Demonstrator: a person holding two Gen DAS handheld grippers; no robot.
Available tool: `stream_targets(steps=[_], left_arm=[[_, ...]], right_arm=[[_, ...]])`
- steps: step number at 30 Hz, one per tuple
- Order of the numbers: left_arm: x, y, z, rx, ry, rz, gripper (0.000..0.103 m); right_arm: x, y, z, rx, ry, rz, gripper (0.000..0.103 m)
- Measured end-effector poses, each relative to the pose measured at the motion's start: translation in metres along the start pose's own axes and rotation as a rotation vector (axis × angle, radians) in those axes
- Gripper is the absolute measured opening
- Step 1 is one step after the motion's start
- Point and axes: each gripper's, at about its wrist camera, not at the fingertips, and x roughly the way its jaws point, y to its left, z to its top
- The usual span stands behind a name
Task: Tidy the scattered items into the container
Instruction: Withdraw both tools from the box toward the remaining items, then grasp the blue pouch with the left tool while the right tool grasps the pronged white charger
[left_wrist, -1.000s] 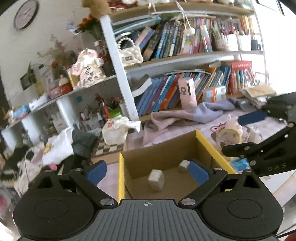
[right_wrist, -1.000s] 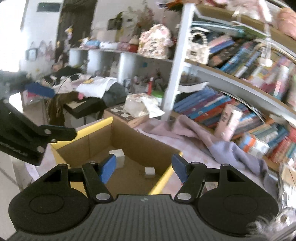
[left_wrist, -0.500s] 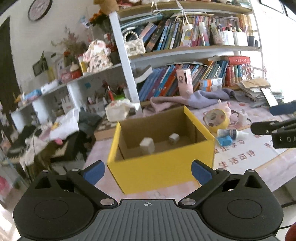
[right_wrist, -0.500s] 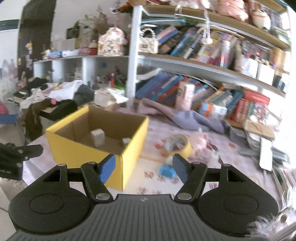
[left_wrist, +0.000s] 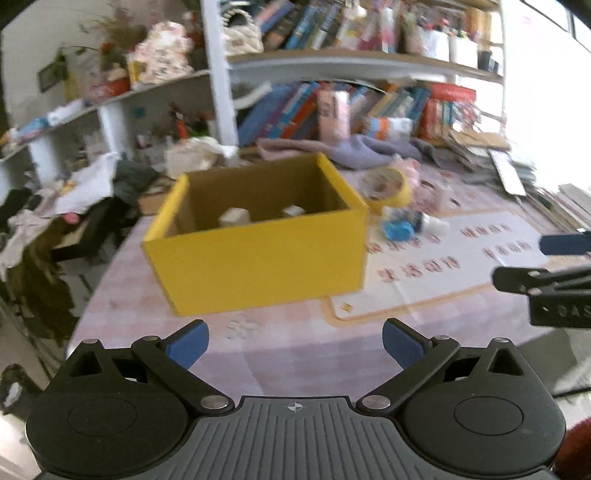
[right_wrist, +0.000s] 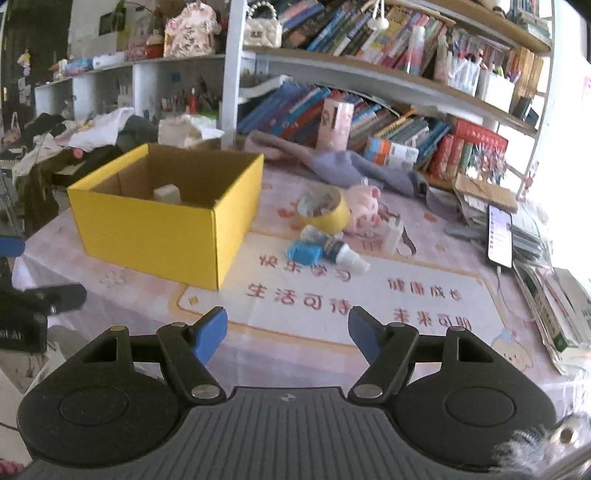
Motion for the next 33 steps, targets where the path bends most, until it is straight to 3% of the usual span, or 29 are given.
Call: stream_targets(steps=[6,16,23,33], left_arm=[[0.007,-0.018,0.001,0.046,0.019,-0.146,0.102],[0.029,-0.07,0.021,0.168,0.013,-0.258,0.102],[0.048,-0.102,0.037,0.238,0.008,-0.307,0.102],[0.093,-0.141,0.074,0.229,0.024,-0.285,0.102]], right_arm=[[0.006,-0.012,-0.005,0.029,0.042,-0.015,0.072],[0.014,-0.051,-0.003,0.078,0.064,-0.078,0.072],[0.025,-0.081,-0.002,0.104,0.072,-0.107,0.072],[0.062,-0.135,0.016,0.108,0.074,-0.093,0.072]])
